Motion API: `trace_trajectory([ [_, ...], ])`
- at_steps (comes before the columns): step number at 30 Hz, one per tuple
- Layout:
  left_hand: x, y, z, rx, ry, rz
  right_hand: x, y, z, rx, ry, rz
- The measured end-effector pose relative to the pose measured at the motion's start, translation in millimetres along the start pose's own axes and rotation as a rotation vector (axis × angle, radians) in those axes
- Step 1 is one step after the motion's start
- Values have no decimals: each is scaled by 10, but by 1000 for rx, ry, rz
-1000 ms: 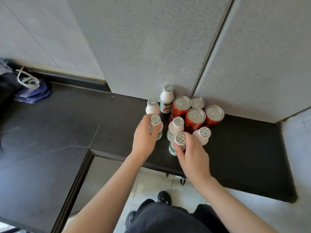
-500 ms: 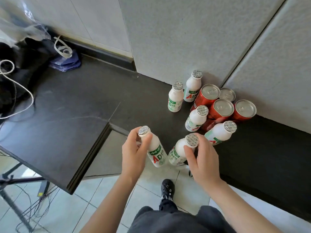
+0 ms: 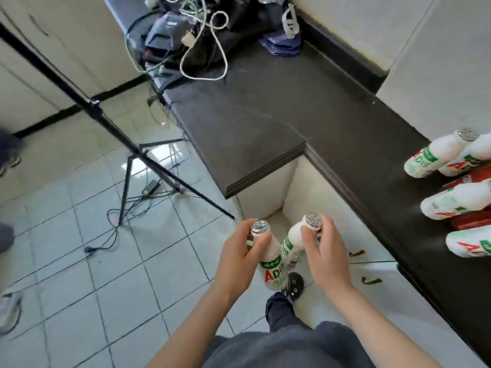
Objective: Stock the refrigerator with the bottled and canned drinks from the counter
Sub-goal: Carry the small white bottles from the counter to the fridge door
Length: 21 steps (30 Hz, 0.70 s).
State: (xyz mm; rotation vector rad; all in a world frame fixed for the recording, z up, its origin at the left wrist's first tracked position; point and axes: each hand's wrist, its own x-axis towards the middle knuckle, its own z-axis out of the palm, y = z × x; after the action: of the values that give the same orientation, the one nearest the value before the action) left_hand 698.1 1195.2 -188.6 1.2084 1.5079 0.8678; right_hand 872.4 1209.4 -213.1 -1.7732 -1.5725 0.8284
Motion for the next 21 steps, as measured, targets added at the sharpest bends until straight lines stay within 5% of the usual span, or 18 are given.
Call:
trace_trajectory([
  [9, -1642, -852, -1844, -61, 606, -101, -1024, -1325, 1318, 57, -415, -355],
  [21, -3643, -1885, -3067, -155, 1098, -271, -2549, -2335, 2857, 57, -794, -637],
])
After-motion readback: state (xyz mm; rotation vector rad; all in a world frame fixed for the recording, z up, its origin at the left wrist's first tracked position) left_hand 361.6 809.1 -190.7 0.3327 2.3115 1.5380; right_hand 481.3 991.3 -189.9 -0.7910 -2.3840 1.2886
